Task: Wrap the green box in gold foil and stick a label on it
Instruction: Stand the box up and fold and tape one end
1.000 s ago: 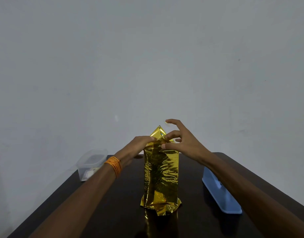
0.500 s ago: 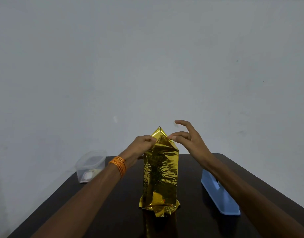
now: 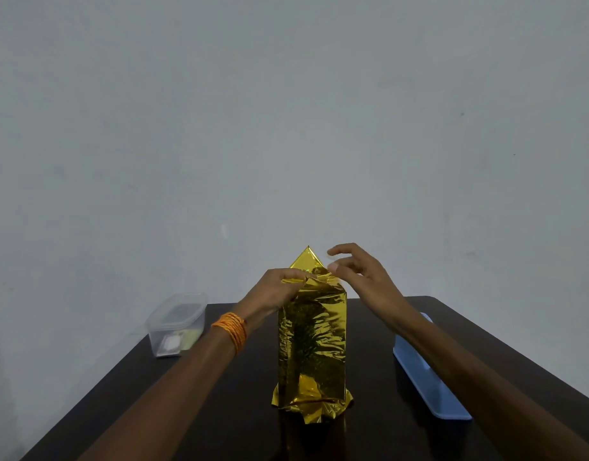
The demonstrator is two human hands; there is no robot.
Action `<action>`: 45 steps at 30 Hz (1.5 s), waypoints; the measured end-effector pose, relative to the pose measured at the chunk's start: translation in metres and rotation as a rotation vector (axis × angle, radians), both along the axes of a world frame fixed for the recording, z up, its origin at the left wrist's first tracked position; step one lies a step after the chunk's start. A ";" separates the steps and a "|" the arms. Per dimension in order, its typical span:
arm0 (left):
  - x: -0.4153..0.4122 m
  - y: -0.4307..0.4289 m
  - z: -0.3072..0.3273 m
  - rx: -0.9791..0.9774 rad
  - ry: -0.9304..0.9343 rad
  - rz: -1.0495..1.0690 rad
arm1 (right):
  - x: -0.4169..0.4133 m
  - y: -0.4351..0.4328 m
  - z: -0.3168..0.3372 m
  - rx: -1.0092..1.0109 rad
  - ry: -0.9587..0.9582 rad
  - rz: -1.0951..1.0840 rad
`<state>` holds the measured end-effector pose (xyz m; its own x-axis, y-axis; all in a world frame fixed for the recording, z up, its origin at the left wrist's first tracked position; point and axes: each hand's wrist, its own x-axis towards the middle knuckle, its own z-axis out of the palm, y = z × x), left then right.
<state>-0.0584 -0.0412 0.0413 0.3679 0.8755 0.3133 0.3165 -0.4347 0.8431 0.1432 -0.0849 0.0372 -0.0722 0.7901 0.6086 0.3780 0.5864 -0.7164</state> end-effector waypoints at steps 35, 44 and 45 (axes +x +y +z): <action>0.011 0.015 -0.011 -0.006 -0.059 0.007 | -0.018 0.044 0.062 -0.265 -0.631 0.070; 0.011 0.014 -0.009 0.005 -0.040 0.008 | -0.010 0.059 0.072 -0.288 -0.924 -0.266; 0.010 0.015 -0.009 0.004 -0.049 0.000 | -0.006 0.059 0.069 -0.308 -0.911 -0.300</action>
